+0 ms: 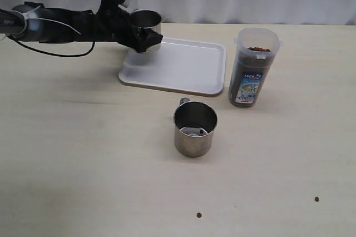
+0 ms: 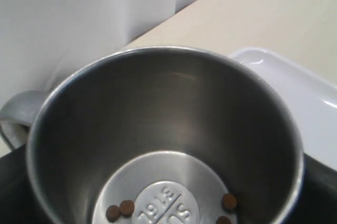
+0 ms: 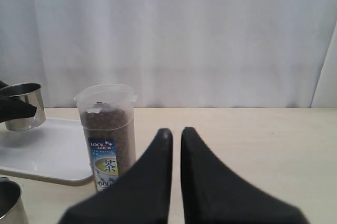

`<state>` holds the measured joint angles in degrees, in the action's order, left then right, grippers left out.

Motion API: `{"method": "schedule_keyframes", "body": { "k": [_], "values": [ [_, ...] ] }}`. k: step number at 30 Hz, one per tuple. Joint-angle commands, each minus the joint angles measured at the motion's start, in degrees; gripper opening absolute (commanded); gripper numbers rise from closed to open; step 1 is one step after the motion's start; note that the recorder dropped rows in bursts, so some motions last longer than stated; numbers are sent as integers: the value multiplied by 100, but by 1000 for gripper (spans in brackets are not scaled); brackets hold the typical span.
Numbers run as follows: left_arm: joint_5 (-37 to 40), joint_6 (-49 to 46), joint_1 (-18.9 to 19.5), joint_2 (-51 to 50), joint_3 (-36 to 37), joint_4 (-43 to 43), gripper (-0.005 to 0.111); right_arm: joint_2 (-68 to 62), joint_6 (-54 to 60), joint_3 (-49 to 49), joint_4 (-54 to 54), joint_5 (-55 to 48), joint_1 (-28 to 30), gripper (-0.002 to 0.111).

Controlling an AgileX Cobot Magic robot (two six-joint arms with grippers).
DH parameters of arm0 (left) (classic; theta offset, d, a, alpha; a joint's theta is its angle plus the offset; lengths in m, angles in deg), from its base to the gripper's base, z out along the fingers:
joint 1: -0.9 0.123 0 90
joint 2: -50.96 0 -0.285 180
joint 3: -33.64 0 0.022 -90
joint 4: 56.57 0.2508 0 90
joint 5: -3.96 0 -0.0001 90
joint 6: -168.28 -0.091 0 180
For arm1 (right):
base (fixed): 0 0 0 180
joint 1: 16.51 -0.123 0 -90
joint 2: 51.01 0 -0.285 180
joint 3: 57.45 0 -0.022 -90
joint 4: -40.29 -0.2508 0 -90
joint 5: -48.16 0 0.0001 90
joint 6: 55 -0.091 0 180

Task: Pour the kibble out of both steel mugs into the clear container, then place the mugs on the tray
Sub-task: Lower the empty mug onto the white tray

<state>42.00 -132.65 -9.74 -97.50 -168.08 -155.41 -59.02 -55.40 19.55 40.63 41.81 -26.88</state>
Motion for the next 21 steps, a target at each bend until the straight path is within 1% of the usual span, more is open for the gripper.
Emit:
{"method": "schedule_keyframes", "body": {
  "k": [1,21],
  "values": [
    [76,-175,9,-176,-48,-110,0,21,-6,22,6,57,20,4],
    [-72,-175,-1,-275,-150,-110,0,21,-6,22,6,57,20,4]
  ]
}}
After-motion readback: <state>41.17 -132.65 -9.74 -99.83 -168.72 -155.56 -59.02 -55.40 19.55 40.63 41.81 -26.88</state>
